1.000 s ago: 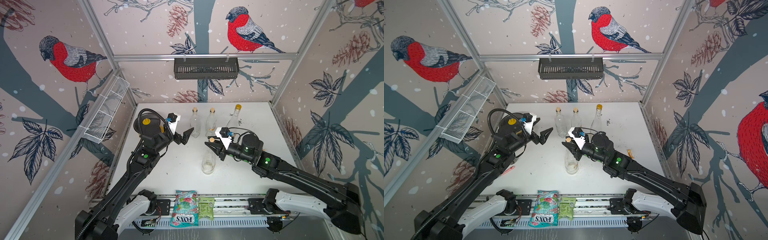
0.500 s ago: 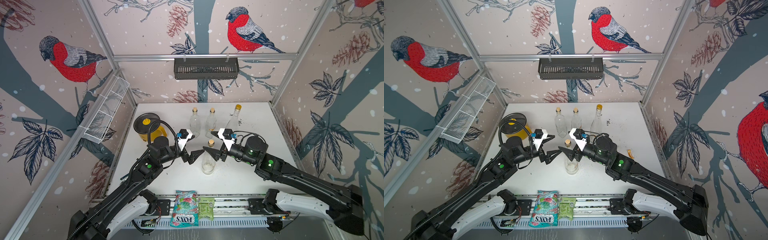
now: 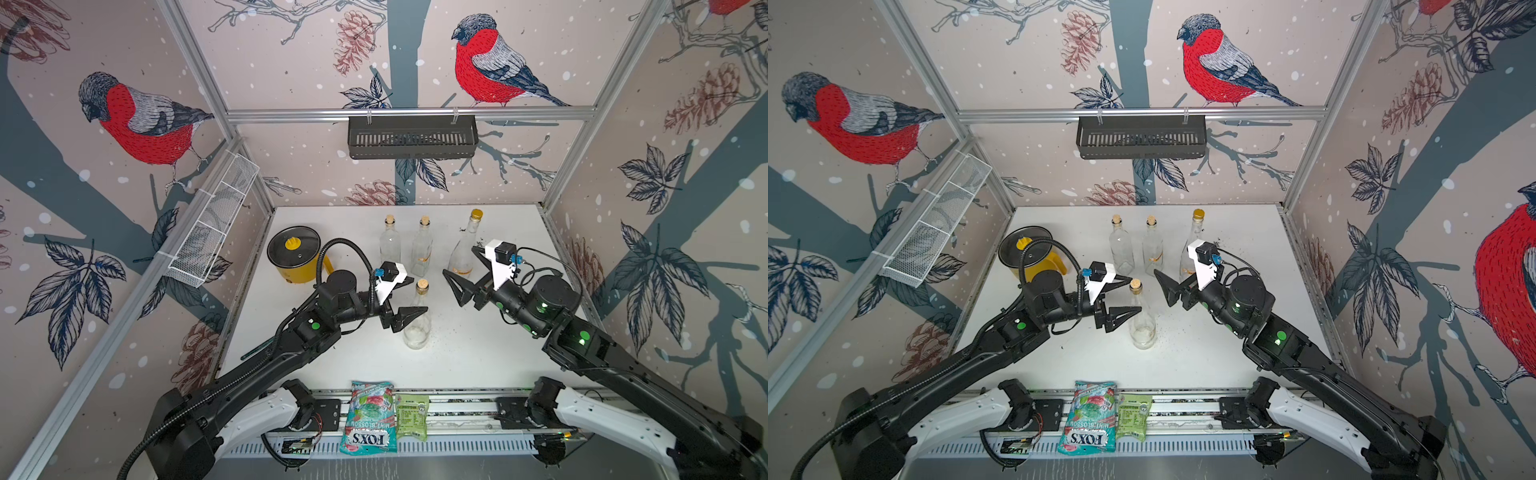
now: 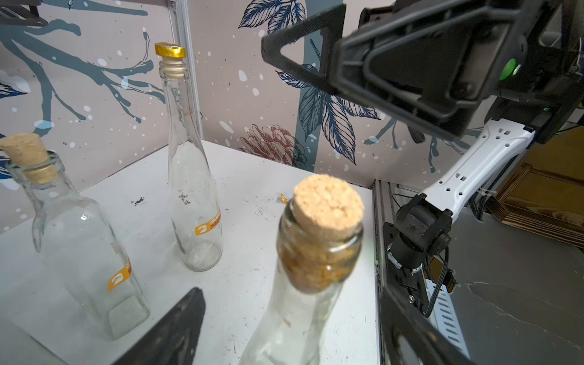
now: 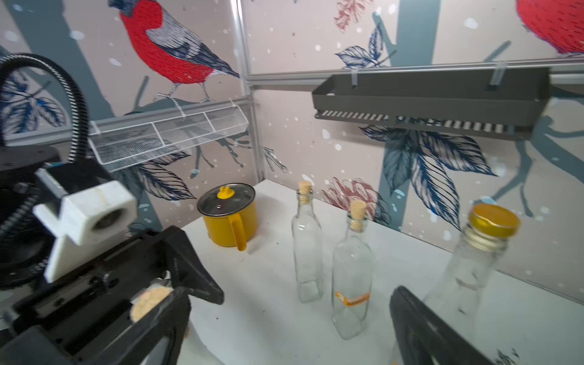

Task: Remove the label from the bottle
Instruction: Pick up the bottle from the center of the board.

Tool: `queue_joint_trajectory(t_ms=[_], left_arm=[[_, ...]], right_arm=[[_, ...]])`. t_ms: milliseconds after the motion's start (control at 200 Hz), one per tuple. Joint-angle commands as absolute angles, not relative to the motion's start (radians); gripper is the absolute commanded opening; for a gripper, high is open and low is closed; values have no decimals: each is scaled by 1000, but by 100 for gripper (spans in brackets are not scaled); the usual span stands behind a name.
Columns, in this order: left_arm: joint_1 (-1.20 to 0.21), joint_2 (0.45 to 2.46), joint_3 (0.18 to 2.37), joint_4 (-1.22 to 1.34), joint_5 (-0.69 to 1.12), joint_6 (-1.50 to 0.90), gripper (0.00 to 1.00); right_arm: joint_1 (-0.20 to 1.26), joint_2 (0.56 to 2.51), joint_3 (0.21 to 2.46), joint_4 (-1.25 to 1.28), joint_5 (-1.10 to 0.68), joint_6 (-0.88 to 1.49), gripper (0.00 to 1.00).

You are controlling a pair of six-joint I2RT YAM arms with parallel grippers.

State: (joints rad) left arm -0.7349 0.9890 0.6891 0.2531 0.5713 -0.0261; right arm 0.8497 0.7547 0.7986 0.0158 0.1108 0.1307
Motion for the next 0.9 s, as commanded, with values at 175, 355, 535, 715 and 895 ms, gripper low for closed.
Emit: queue_joint_trajectory(t_ms=[175,355,535,715,895], left_arm=[[-740,1039,738,371,596,-32,76],[-749,1096,778,383,619,-30,68],[-759,1128,788,400,609,-24,39],[-759,1109,806,269,566,94,7],[-759,1018,819,103,423,174,0]], right_arm=[[811,685,643,17,255,233,99],[801,693,544,62,230,253,99],[801,708,484,79,194,268,99],[805,642,368,211,75,214,99],[803,612,291,313,-5,183,99]])
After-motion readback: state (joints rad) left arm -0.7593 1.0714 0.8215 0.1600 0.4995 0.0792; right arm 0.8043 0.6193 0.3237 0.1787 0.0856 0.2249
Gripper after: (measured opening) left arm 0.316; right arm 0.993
